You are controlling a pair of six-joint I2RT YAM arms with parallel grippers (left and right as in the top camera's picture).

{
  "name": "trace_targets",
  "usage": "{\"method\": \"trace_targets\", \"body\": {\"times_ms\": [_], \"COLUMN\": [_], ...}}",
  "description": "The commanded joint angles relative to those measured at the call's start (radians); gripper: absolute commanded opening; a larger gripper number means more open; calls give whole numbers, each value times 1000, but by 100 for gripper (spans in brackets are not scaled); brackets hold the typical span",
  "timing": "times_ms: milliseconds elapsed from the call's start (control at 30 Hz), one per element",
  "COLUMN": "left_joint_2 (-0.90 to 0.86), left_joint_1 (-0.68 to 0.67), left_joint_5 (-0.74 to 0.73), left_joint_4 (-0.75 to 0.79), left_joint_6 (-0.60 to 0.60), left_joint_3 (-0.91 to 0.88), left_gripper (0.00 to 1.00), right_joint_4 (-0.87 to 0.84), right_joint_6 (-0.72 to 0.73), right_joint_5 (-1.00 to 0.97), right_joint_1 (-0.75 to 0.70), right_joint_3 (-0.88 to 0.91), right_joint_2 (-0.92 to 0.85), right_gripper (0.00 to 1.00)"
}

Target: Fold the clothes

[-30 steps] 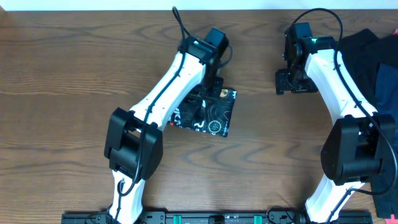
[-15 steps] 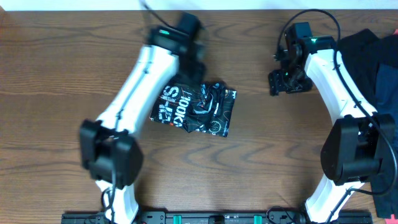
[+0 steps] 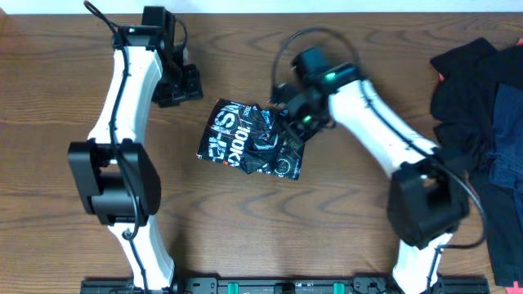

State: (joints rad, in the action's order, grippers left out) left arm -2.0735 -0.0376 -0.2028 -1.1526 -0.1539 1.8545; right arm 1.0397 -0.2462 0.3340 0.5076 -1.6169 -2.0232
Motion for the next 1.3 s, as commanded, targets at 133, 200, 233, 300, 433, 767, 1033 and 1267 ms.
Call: {"method": "trace_targets", "body": {"times_ms": [133,200,233,300,433,767,1033,1267], "left_joint_2": [-8,-8,-8,-8,-8,-8,-8,-8], "left_joint_1": [2,2,2,2,2,2,2,2], "left_joint_5": [1,1,1,1,2,1,2,2], "left_joint_4": [-5,-6,-6,-9,-10,-17,-24,-24], "left_joint_6": [-5,-5,-5,-5,-5,-5,-5,-5], "left_joint_3": [-3,-3,-3,-3,-3,-3,-3,-3], "left_gripper": [56,56,56,56,56,56,56,56], "right_joint_4": [-58,-82,-91,-113,-87,103,128,150], "right_joint_6": [56,94,106,122,122,283,372,580], "right_joint_5": [-157,-227,-247,-279,-282,-459,-507,-579], "right_joint_1": [114,130,134,139,138,64,36,-14], "right_joint_3": [-5,-5,-5,-5,-5,-5,-5,-6], "right_joint_2": [-91,-101,-102,-103,-103,-103,-87,-27], "right_gripper": [69,68,67,59,3,29,39,40]}}
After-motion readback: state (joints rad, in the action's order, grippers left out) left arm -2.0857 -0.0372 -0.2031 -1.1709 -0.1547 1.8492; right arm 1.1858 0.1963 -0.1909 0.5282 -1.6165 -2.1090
